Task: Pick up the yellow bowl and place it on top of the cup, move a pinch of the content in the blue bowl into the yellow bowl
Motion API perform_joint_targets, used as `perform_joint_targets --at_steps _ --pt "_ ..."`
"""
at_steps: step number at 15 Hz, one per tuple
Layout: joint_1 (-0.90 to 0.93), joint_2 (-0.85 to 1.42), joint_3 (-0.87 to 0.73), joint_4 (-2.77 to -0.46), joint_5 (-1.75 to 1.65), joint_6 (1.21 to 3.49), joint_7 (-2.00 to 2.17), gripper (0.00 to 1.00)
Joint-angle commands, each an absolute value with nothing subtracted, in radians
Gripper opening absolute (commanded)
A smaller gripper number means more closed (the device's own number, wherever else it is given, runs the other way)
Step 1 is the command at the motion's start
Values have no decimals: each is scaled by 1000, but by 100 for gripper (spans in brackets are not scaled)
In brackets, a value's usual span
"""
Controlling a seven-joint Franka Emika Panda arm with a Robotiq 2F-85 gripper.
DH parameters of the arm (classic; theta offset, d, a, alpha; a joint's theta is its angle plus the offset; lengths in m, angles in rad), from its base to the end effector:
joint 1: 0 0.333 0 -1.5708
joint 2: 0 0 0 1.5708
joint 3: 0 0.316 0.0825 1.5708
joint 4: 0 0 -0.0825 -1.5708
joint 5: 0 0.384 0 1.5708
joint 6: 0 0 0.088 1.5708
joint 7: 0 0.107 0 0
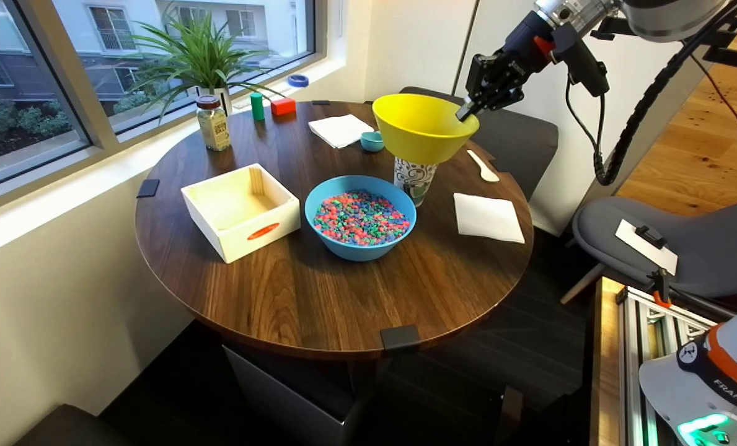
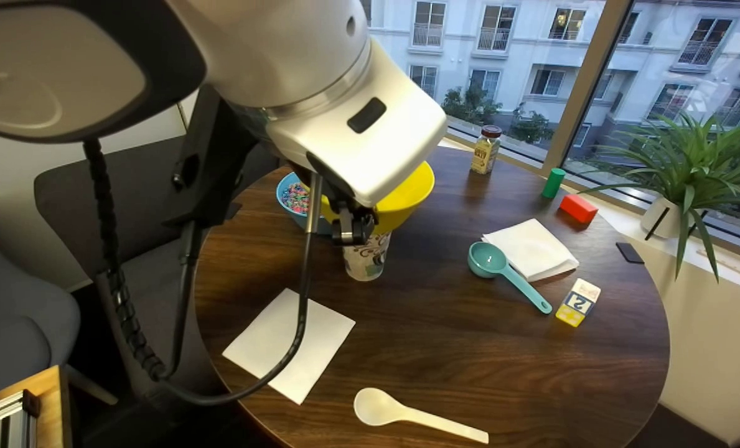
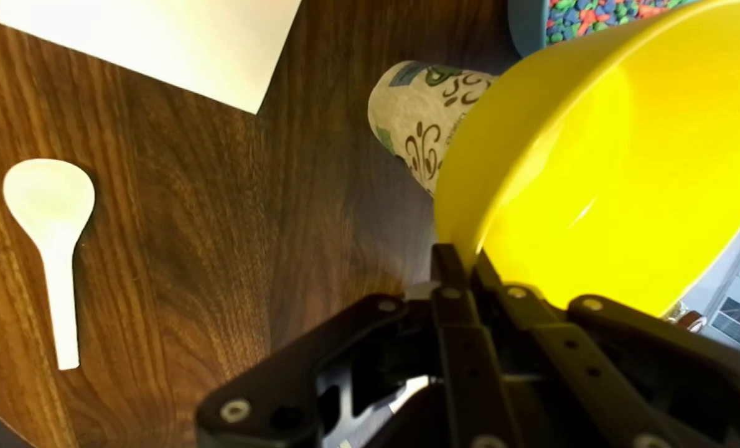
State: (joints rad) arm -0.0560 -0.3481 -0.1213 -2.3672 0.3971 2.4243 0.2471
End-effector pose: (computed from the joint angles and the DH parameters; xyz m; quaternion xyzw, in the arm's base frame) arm 0.4674 -0.0858 0.5015 -0.9107 0.3192 -0.1867 0.1839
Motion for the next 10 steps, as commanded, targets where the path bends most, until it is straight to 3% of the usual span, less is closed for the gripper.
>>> perform_joint_targets --at_steps 1,7,8,10 --pt "-66 -362 -115 -2381 391 2400 236 1" --pt "-66 -360 -114 -2380 388 2400 233 5" --pt "-66 -360 -114 -2380 388 2399 232 30" --pt "-65 -359 -114 -2379 388 2398 229 38"
